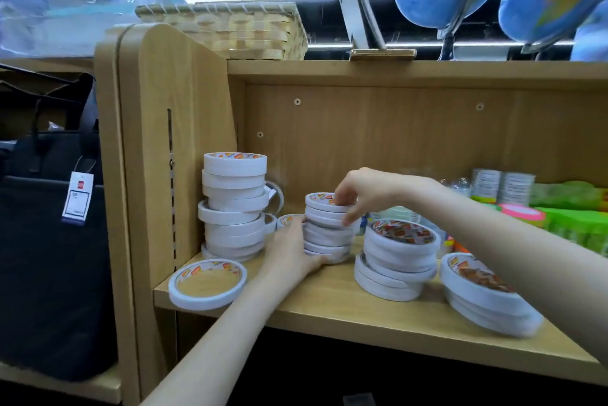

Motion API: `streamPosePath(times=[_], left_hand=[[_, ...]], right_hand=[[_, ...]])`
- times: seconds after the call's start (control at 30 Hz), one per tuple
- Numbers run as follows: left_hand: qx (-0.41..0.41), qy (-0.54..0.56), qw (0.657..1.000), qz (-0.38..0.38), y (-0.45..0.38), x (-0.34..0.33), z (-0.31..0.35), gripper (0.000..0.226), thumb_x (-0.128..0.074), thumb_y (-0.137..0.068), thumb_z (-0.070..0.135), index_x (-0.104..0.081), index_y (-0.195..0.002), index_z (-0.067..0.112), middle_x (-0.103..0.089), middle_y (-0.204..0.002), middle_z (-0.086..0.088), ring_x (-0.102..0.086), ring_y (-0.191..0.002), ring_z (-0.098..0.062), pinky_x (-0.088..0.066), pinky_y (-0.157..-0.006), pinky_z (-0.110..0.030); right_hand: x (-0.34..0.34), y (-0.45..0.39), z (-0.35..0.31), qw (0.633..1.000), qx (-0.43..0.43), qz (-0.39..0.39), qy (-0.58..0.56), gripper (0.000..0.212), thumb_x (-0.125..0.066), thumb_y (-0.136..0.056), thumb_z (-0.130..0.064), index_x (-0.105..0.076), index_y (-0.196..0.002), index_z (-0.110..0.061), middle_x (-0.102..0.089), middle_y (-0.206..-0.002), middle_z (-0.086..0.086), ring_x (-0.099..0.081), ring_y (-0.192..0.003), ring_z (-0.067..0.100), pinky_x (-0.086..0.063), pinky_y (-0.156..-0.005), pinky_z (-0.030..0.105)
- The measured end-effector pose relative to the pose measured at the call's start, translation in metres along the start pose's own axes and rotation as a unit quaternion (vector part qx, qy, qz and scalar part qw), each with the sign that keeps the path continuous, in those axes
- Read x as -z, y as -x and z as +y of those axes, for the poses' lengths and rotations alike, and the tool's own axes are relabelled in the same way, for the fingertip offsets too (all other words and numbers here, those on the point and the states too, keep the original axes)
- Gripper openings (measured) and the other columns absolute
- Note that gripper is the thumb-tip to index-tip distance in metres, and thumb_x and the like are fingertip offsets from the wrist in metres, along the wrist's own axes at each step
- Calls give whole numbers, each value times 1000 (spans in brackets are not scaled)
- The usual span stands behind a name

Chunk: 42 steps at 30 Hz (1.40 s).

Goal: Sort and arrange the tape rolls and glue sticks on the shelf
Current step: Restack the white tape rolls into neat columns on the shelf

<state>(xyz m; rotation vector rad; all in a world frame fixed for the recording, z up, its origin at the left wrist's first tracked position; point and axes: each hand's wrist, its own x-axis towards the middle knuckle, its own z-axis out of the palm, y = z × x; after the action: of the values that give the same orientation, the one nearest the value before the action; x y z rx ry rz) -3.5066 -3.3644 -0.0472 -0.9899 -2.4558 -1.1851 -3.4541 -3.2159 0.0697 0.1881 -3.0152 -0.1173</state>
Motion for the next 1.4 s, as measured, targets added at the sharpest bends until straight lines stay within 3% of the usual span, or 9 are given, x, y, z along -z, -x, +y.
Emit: streamPosePath(times=[0.1,0.2,0.37,0.47,0.7,0.8,0.93,1.23,1.4], left_hand=[[15,4,1000,-9,-10,-7,11,58,-66,-80,18,-41,-133,18,-56,-127,2,-53,-115,-14,-35,-80,-14],[-3,-11,1000,2,-9,-8,11,52,-60,-84,15,-42,-132,17,-54,-129,2,-52,-117,-14,-37,-85,-16],[-174,-123,933,292,5,23,-7,37,-51,-79,13,-50,-116,14,-59,-105,-8,-53,-96,-26,-45,-81,-41],[-127,-219,879,405,8,46,-13,55,-63,-73,22,-42,-124,19,-47,-120,-10,-37,-104,-27,-36,-83,-41],[-116,-436,839,304,-7,69,-41,92,-78,-62,50,-34,-140,29,-23,-148,-16,-24,-131,-40,-30,-97,-58],[-137,-440,826,324,-13,74,-48,89,-79,-60,52,-40,-136,29,-28,-143,-15,-29,-129,-40,-28,-98,-56],[-150,-435,823,335,-15,74,-49,89,-79,-58,50,-39,-134,29,-32,-140,-14,-31,-127,-40,-30,-97,-58],[-144,-435,827,325,-15,71,-49,88,-78,-60,47,-38,-136,26,-28,-140,-16,-26,-129,-42,-31,-95,-59],[-151,-434,826,327,-11,73,-50,88,-76,-62,50,-36,-137,28,-28,-141,-15,-27,-130,-41,-32,-94,-57]], right_hand=[[2,-1,13,999,-25,-9,22,18,-75,-75,-26,-59,-79,-21,-50,-66,-12,-49,-72,15,-37,-58,21],[10,2,14,999,-28,4,-20,21,-75,-75,-30,-67,-92,-21,-59,-78,-12,-58,-83,12,-47,-73,23],[18,-25,-6,993,33,81,-77,31,-73,-78,-26,-64,-107,-19,-67,-104,-1,-60,-91,12,-48,-83,25],[13,-60,-25,983,63,67,-161,60,-71,-80,-14,-44,-133,-18,-56,-118,3,-53,-99,11,-42,-85,20],[-5,-138,-35,990,54,19,-127,80,-55,-77,10,-24,-146,-16,-44,-132,8,-43,-96,7,-39,-81,18],[-6,-163,-36,988,82,8,-128,75,-52,-75,10,-33,-143,-15,-44,-138,4,-45,-122,15,-40,-102,29],[-4,-171,-45,992,107,-55,-19,42,-56,-85,1,-49,-126,-5,-51,-107,1,-45,-100,14,-37,-82,22],[-2,-140,-10,982,57,-167,64,40,-70,-81,-18,-61,-121,-18,-54,-89,-11,-50,-95,14,-44,-81,26],[-12,-134,-25,985,75,-129,92,60,-70,-81,-31,-46,-135,-23,-45,-122,-5,-43,-110,16,-39,-88,31]])
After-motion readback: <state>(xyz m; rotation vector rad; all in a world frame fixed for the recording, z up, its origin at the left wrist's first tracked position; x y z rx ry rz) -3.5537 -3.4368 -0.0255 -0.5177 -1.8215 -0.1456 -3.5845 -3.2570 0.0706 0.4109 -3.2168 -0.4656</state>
